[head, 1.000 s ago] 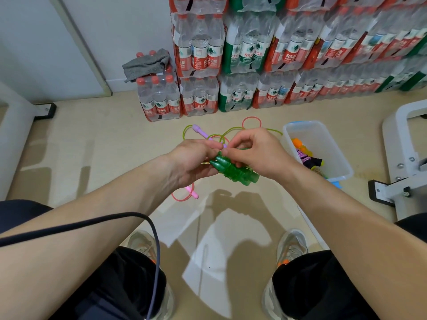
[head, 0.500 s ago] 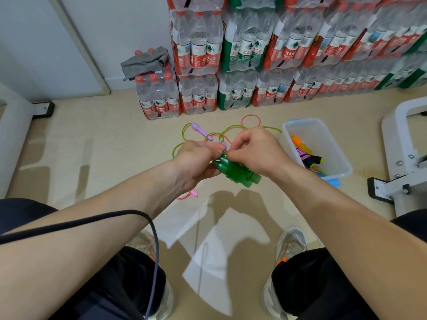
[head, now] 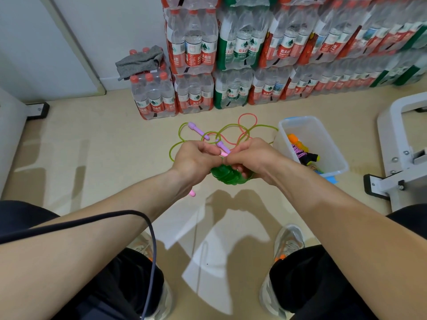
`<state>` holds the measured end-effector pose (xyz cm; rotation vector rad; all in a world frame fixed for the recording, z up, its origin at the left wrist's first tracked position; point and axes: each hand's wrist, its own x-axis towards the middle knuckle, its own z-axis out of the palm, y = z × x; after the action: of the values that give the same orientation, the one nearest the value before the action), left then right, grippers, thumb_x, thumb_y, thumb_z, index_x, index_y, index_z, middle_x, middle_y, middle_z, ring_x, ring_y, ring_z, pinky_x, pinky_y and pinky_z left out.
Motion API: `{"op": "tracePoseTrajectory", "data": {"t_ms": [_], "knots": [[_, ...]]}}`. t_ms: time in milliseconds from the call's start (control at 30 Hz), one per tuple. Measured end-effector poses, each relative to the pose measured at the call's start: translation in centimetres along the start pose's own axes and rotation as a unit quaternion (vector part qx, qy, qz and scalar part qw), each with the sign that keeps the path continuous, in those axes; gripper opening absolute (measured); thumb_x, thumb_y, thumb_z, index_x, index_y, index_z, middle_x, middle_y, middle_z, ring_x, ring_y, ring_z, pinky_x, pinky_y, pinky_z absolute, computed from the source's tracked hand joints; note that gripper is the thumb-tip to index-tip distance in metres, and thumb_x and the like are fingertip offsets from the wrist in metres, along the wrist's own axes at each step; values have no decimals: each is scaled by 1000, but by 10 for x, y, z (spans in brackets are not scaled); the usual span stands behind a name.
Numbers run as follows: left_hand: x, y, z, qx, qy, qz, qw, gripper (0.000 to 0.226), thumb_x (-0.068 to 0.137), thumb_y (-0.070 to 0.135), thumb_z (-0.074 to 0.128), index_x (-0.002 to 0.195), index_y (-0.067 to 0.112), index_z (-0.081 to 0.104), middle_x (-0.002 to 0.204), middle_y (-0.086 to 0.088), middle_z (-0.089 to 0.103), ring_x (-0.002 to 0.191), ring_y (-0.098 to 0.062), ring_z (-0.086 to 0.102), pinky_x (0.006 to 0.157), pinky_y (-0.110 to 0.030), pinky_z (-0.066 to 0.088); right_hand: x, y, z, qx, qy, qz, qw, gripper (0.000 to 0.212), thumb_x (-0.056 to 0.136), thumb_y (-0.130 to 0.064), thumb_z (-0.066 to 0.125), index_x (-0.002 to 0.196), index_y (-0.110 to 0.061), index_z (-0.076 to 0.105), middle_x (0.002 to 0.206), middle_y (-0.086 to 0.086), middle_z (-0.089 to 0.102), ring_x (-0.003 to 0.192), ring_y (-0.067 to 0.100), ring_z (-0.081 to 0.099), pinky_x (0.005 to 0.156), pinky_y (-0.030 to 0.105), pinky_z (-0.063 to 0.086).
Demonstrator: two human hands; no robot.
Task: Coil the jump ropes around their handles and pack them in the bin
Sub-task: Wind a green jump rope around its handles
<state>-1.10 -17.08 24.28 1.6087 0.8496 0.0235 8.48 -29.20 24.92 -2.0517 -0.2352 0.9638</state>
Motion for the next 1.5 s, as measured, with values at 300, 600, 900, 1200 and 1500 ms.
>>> {"op": "tracePoseTrajectory", "data": {"t_ms": [300,600,900,1200,1500], "knots": [[4,-1,-1,-6,-1,-14,1000,20,74,1,77,83,14,66,70,-1,62,69,-20,61,85,-42,57,0,7,0,105,-55,44,992,9,85,-8,78,81,-8,69,60,5,58,50,12,49,51,25,43],[-2,-3,-3,-60,-11,-9,998,14,83,-4,73,88,10,71,82,-5,70,79,-20,65,75,-28,54,3,8,3,62,-66,-32,995,7,86,-6,71,87,-12,73,55,2,56,48,12,46,49,25,41],[-2,-8,-2,-54,-17,-17,998,16,85,-4,69,84,11,72,85,-10,68,76,-25,62,84,-40,58,6,11,11,-36,1,-85,996,11,74,-12,75,69,-21,71,53,-8,61,58,14,55,57,28,44],[4,0,-14,-155,-70,-52,984,27,89,-17,53,91,2,72,92,-16,75,90,-30,71,90,-35,59,4,10,-1,67,-24,-65,995,10,84,-3,70,77,-10,72,52,0,55,48,13,46,48,25,39],[3,14,-25,-197,-157,-11,968,20,87,-13,61,95,3,70,83,-7,76,79,-15,74,72,-19,60,-7,1,-17,270,-126,18,954,20,94,-3,61,75,-11,62,56,0,45,49,8,38,51,21,36]]}}
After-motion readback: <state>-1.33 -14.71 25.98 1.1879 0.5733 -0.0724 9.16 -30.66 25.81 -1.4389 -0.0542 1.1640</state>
